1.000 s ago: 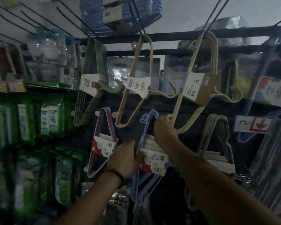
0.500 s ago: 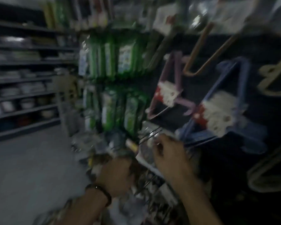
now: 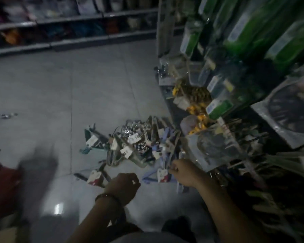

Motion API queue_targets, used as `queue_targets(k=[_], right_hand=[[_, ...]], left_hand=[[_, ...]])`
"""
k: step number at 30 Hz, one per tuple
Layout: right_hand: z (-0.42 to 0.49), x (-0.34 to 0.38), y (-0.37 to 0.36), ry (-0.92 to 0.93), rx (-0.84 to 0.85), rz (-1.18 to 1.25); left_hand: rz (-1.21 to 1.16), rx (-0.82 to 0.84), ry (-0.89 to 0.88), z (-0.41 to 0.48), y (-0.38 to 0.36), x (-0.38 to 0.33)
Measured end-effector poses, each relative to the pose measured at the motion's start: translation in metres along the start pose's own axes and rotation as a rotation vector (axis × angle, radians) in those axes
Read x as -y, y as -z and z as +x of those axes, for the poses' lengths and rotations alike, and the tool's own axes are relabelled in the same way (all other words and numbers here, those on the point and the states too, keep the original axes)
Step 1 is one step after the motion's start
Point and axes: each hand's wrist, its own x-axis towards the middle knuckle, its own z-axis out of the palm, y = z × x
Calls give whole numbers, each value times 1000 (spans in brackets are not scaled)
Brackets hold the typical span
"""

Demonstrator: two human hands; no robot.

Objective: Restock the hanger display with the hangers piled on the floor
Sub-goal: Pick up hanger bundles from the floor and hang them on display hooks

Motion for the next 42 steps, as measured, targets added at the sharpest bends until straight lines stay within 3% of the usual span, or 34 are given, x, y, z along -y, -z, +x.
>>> queue_targets(k=[8, 12, 18, 25, 27, 32, 36, 38, 40, 42], right_hand=[[158, -28, -74, -229, -41, 175], [264, -89, -118, -245, 1, 232], [460, -209, -214, -243, 169, 131], [628, -305, -306, -454, -50, 442], [642, -309, -327, -415, -118, 489], [577, -289, -368, -140, -414, 246], [520, -279, -404, 61, -273, 251], [501, -295, -413, 108, -311, 327], [496, -328, -415, -72, -517, 330], [504, -370, -411, -416, -625, 215]], left_hand=[[-101, 259, -4, 117, -55, 92], [-133, 284, -2, 221, -122, 114], [-212, 346, 66, 385, -259, 135], [-380, 263, 168, 513, -392, 147], [-468, 237, 199, 532, -414, 150], [-914, 109, 351, 562, -412, 143], [-1094, 180, 421, 559, -423, 128], [-1107, 158, 494, 552, -445, 136], [-1088, 148, 505, 541, -460, 150], [-1009, 110, 483, 535, -475, 166]])
